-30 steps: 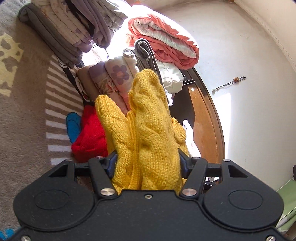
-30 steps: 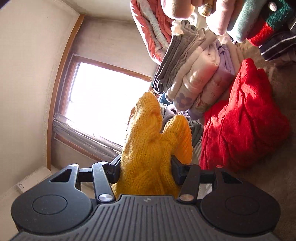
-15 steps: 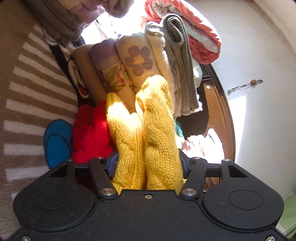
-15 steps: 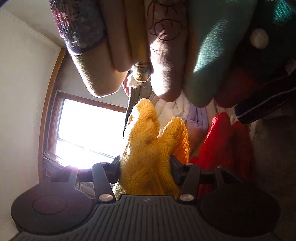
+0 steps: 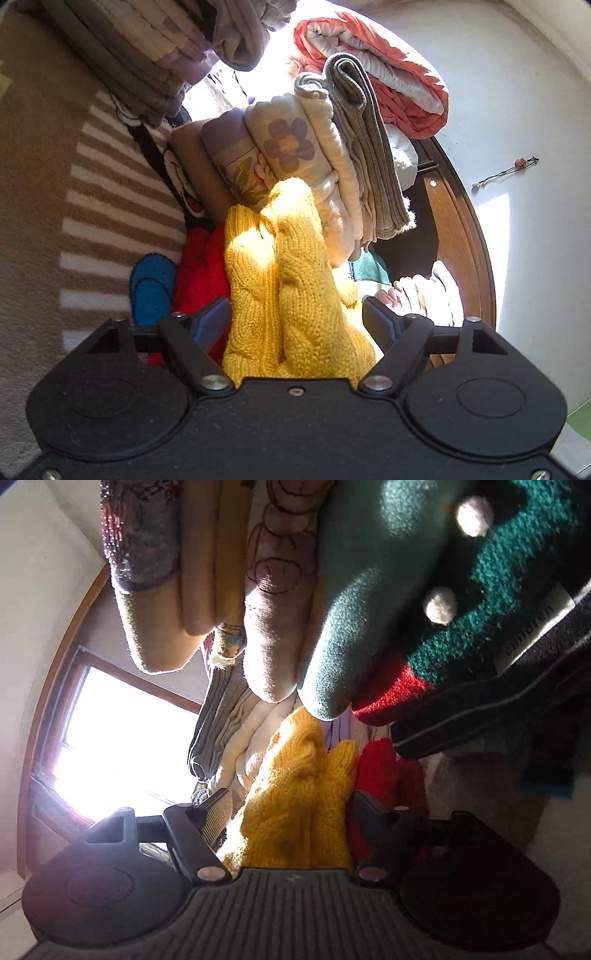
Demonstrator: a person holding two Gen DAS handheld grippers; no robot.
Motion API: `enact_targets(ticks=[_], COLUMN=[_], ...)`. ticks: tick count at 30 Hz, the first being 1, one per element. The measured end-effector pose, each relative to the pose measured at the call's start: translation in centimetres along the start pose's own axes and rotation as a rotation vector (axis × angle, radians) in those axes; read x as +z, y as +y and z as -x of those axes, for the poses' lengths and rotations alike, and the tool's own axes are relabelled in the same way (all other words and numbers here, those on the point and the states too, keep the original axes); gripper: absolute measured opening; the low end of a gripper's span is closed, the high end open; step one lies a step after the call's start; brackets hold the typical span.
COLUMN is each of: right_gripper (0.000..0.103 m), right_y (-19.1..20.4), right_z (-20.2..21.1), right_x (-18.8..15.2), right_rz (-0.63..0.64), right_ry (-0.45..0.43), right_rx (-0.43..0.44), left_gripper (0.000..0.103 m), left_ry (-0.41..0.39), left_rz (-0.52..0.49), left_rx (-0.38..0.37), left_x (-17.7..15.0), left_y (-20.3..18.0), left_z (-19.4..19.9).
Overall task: Fold clothes
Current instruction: 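Carry the sweater to the red garment and set it on top with both grippers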
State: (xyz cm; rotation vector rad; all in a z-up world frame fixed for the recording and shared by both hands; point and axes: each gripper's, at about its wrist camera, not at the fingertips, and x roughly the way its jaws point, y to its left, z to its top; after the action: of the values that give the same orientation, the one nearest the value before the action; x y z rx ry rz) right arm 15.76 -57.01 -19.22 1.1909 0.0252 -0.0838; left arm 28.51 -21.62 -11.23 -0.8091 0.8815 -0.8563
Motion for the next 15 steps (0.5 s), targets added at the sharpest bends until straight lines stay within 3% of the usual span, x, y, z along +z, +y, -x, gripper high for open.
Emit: enact_targets(ticks=[4,6,9,15], right_gripper=[0.080,0.082,0.096,0.103], right_y=[1.6,3.2,5.7,10.8], right_z=[2.2,3.7,5.2,8.1], right_x=[0.4,-0.3,-1.3,-3.7], right_rz=[0.062,0.103,0.147,0.303], right_ry=[-0.041,-0.060,-0.066,0.044], right_rx=[-0.021,-0.032,-0.047,-0.071], left_gripper=[0.079,0.086,0.098,0.102], left_ry=[-0.065,-0.085,-0.102,-0.101], left_rz=[-0.080,-0.119,-0.216,-0.333], left_rx=[0.070,0.089,0.170,0.285], left_x=[-1.1,-2.0,-3.9,-7.7], left_y=[-2.0,-3.1,-5.3,-8.0], left_z=[3.5,5.0,6.9,9.9])
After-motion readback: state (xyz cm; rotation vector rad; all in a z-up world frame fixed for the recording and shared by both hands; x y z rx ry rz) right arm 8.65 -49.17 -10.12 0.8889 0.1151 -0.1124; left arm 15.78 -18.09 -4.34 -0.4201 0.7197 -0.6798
